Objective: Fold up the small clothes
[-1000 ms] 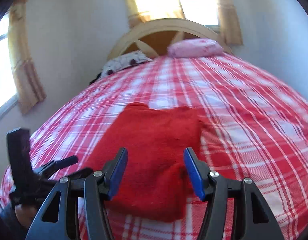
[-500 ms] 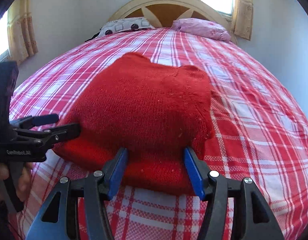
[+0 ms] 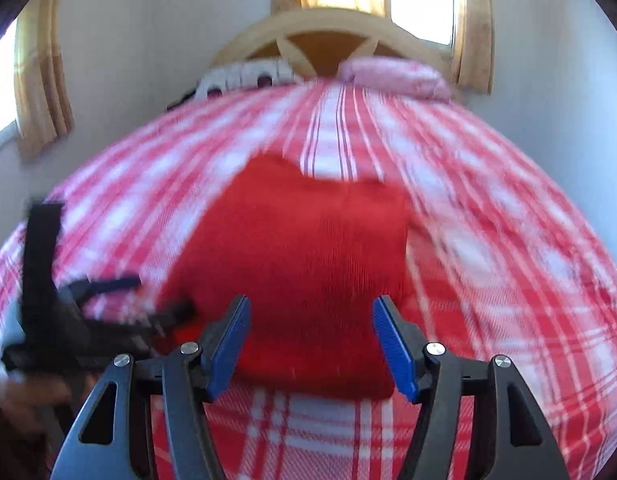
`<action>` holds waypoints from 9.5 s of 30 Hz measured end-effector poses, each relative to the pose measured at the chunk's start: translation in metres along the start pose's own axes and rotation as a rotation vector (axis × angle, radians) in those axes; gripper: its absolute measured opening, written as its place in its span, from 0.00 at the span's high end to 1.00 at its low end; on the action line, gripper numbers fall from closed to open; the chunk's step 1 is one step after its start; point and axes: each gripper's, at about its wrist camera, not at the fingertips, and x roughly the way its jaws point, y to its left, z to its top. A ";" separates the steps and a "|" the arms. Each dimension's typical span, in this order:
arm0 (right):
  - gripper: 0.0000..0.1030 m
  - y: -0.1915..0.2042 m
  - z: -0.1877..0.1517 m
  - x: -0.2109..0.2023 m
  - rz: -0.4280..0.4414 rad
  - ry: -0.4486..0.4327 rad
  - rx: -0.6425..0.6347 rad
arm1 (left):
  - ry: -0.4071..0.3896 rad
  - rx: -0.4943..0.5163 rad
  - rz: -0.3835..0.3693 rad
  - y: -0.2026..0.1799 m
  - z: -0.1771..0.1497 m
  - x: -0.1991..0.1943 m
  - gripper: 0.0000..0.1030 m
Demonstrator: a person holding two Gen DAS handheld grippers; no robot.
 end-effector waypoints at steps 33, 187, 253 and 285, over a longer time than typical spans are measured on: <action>0.37 -0.029 0.001 0.087 0.007 0.081 0.028 | -0.048 0.063 0.043 0.002 0.061 0.036 0.00; 0.42 0.210 0.011 0.122 0.935 0.449 0.132 | -0.155 -0.504 -0.061 0.224 -0.102 -0.199 0.32; 0.42 0.248 -0.045 -0.049 0.475 0.033 -0.270 | -0.156 -0.317 0.332 0.172 -0.105 -0.234 0.00; 0.37 0.216 -0.049 -0.182 0.397 -0.198 -0.213 | -0.310 -0.162 0.309 0.109 -0.088 -0.299 0.00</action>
